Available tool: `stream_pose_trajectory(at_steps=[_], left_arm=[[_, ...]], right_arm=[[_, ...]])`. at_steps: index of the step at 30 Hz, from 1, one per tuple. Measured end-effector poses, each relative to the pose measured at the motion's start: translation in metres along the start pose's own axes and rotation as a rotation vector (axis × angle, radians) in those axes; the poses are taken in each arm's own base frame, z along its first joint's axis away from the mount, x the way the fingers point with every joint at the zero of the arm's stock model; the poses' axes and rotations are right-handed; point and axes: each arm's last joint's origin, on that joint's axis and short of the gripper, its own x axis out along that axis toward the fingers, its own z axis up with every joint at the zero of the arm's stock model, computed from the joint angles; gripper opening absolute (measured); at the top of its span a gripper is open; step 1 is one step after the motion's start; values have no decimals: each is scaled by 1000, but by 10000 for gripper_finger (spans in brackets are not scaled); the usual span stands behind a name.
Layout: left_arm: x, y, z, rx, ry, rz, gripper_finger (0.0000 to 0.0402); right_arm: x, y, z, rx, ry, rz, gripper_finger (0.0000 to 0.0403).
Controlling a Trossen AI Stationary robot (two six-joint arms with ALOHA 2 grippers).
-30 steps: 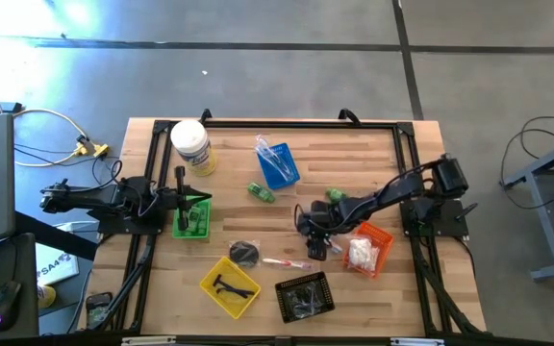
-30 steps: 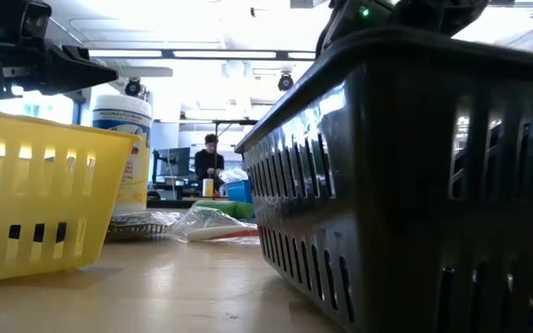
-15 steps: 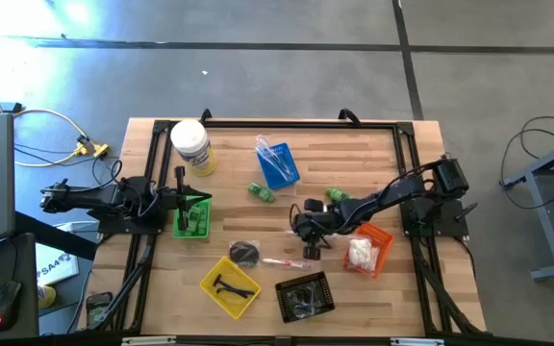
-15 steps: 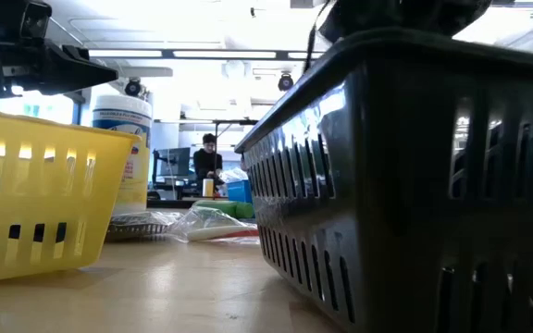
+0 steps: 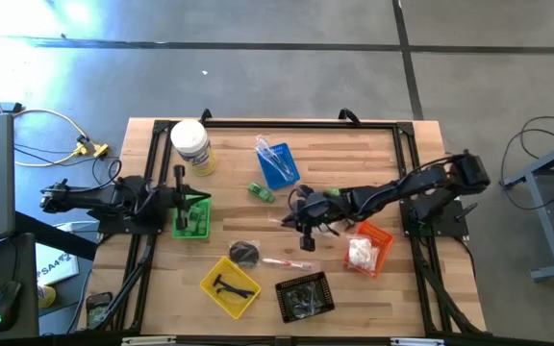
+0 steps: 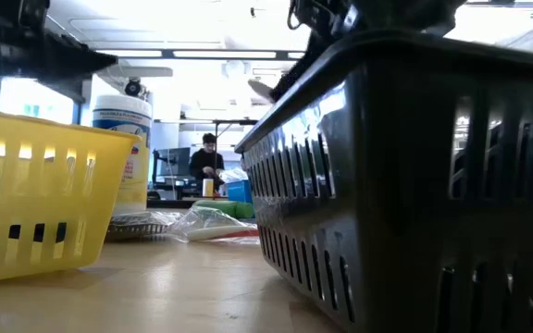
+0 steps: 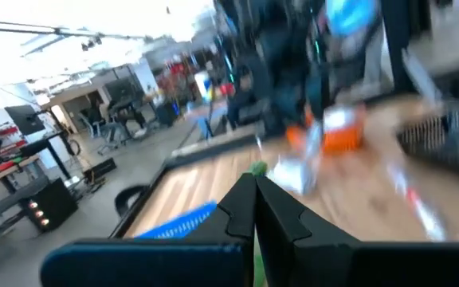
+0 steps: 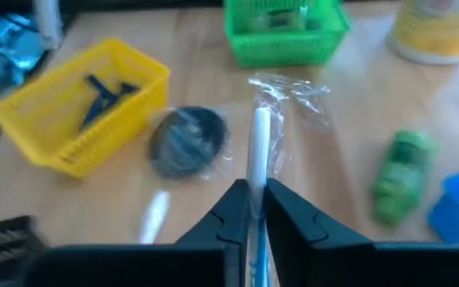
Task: Pick & Place Travel size toiletries
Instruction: Put the blue toothbrush into the blue bin
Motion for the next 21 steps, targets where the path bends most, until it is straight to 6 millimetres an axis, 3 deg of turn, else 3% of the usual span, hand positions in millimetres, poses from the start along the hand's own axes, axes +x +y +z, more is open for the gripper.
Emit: stream_pose_trajectory(at_steps=[3, 8, 12, 17, 21], left_arm=[[1, 2, 8, -86, -75, -10, 0], [7, 0, 13, -140, -42, -110, 0], [20, -2, 12, -213, 18, -126, 0], [44, -4, 17, -350, 20, -121, 1], [66, -10, 6, -446, 137, -96, 21]], right_arm=[[0, -5, -2, -61, 12, -44, 33], [2, -9, -2, -127, 19, -66, 14], [1, -2, -3, -347, 27, -71, 18], [-1, 8, 4, -598, 29, -204, 27], [-4, 19, 14, -812, 25, -251, 19]])
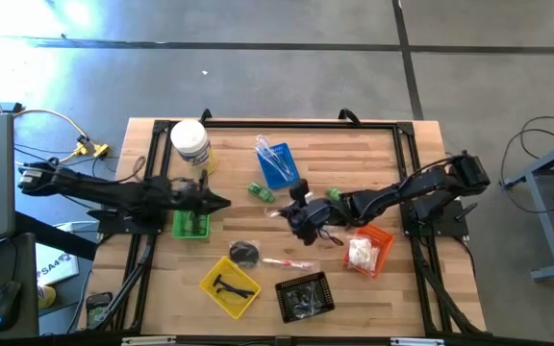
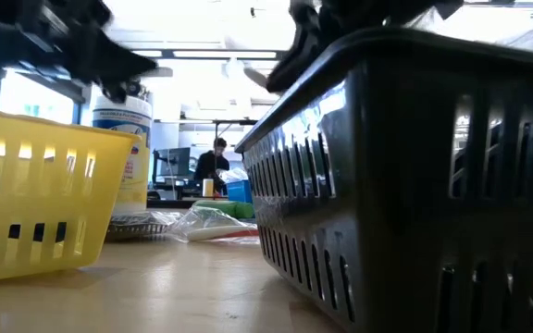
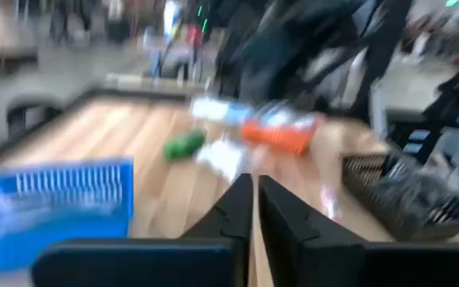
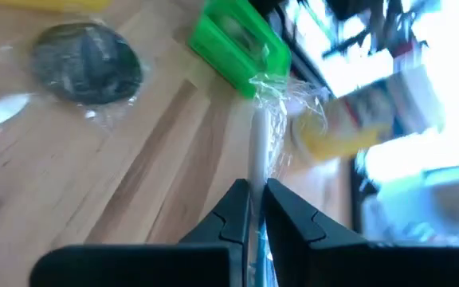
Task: Pick & Place Travel size toiletries
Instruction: Put the blue toothbrush into the blue bin
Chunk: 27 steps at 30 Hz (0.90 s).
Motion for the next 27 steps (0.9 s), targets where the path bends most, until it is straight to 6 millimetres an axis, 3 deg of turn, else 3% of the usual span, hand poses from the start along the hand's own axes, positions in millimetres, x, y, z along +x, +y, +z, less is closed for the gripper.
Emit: stream_pose_trajectory(at_steps=[6, 11, 15, 21, 27], left_arm=[[40, -4, 5, -61, 100, -35, 97], [74, -6, 29, -106, 110, -146, 171], [96, 5, 42, -149, 129, -208, 215], [114, 26, 50, -213, 129, -265, 241], [141, 24, 64, -250, 167, -468, 242]], right_arm=[[-7, 5, 17, -318, -64, -20, 24], [-12, 15, 27, -565, -112, -28, 25], [-19, 24, 38, -674, -146, -70, 25], [-25, 38, 50, -804, -151, -117, 23], [-19, 42, 48, -815, -144, -115, 24]])
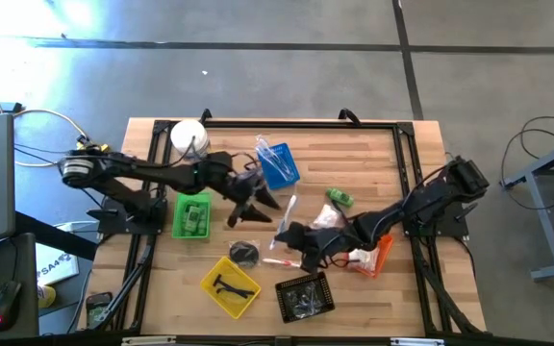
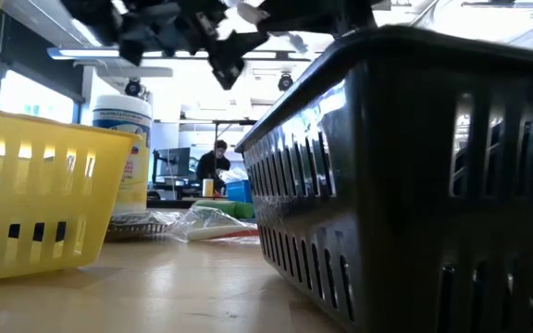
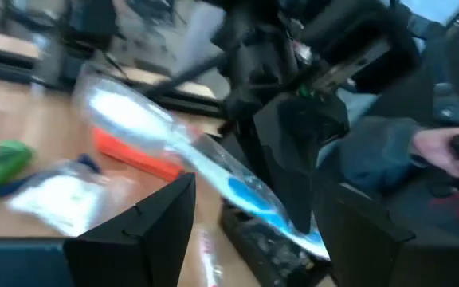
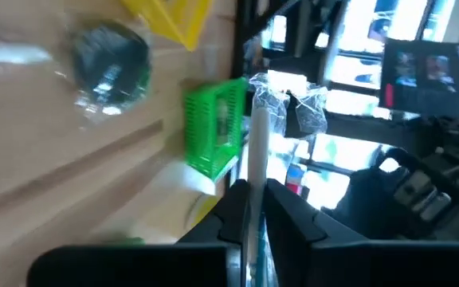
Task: Pick & Place Travel size toiletries
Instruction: Put the blue toothbrush into the blue bin
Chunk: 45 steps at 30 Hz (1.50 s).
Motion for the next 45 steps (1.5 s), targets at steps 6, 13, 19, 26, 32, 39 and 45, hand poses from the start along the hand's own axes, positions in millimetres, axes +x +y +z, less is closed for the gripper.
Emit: stream_pose_trajectory(at_steps=[6, 13, 19, 26, 32, 39, 45], left_arm=[[24, 14, 8, -42, 78, -62, 242], [34, 20, 11, -36, 104, -110, 242], [33, 29, 2, -38, 155, 9, 242], [33, 29, 4, -38, 142, -12, 242], [35, 27, 12, 4, 125, -20, 242], [36, 29, 11, 10, 134, -17, 196], [38, 30, 11, 14, 128, -3, 98]], right_arm=[[9, 7, 5, -101, 58, -14, 24], [13, 12, 5, -131, 93, -4, 24], [12, 12, 7, -151, 95, -10, 24], [12, 11, 7, -151, 71, -16, 24], [15, 11, 5, -145, 56, -24, 25], [16, 11, 4, -142, 56, -24, 25], [17, 12, 3, -127, 64, -19, 25]])
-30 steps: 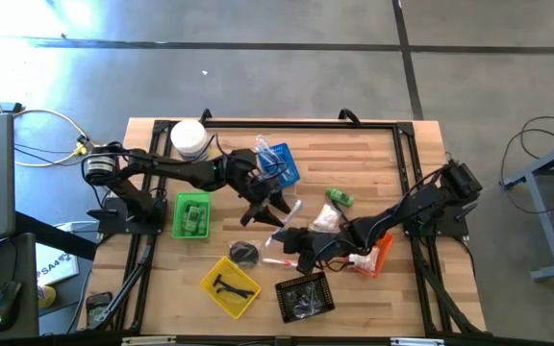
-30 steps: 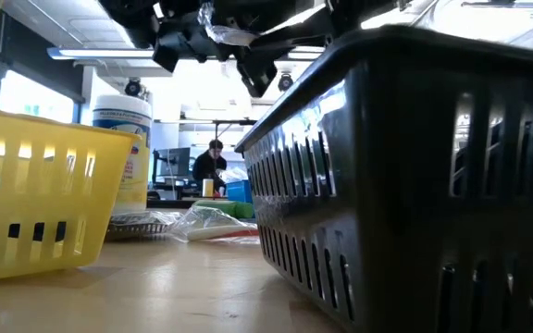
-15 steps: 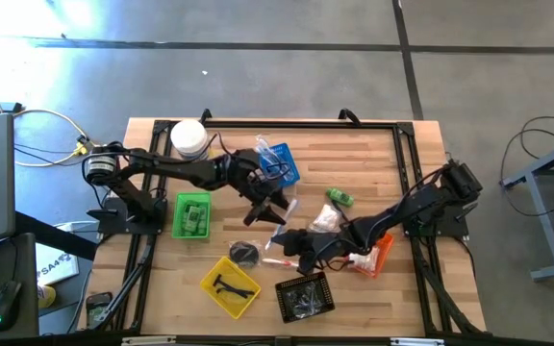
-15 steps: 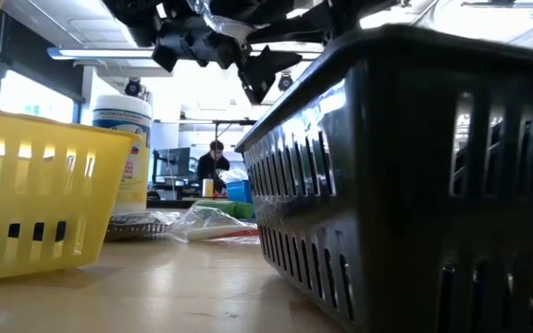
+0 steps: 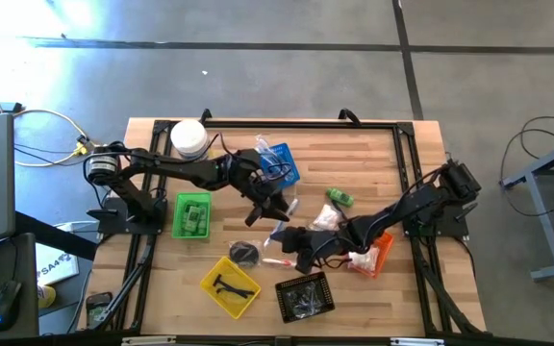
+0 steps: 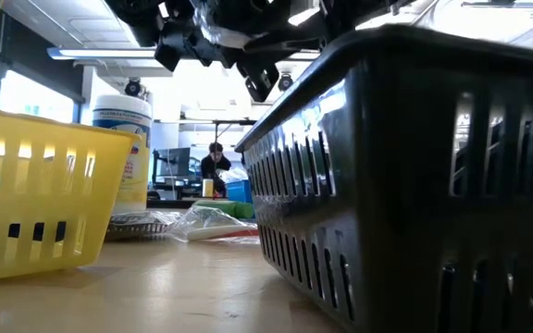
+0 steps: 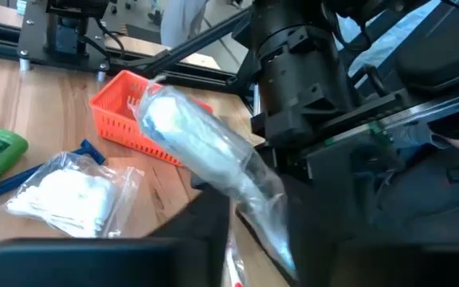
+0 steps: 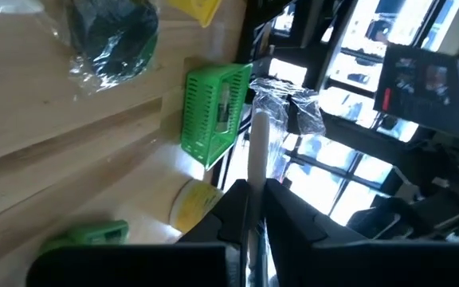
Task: Pick & Place Travel size toiletries
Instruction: Put the blue toothbrush into the blue bin
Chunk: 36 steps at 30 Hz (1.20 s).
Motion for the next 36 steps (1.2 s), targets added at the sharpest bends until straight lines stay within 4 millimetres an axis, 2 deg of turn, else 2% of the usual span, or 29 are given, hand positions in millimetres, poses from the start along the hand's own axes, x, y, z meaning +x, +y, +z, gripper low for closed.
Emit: stream_pose_trajectory(at_steps=[3, 5, 10, 15, 18, 22, 25, 31, 36], left_arm=[[1, 0, 0, -6, -6, -4, 36], [1, 0, 1, -4, -13, -12, 15], [1, -1, 2, 28, -16, -24, 21], [0, 4, -1, 71, -8, 35, 8], [-2, 5, -1, 84, -4, 33, 11], [-3, 6, -1, 111, 6, 40, 7], [-10, -1, 3, 168, 18, 40, 7], [-39, -24, 16, 257, 73, 156, 7], [-71, -49, 26, 331, 111, 266, 7]], right_arm=[[1, 2, -2, 42, 2, 12, 25], [2, 2, -2, 70, 2, 16, 28], [0, 2, 2, 166, -27, 13, 57], [-9, -5, 16, 266, -102, -27, 104], [-14, -7, 23, 292, -70, -53, 132], [-22, -9, 28, 424, 8, -68, 156], [-36, -15, 18, 601, 0, -6, 161], [-67, -33, -25, 1047, -105, 147, 148], [-83, -26, -50, 1254, -200, 181, 125]])
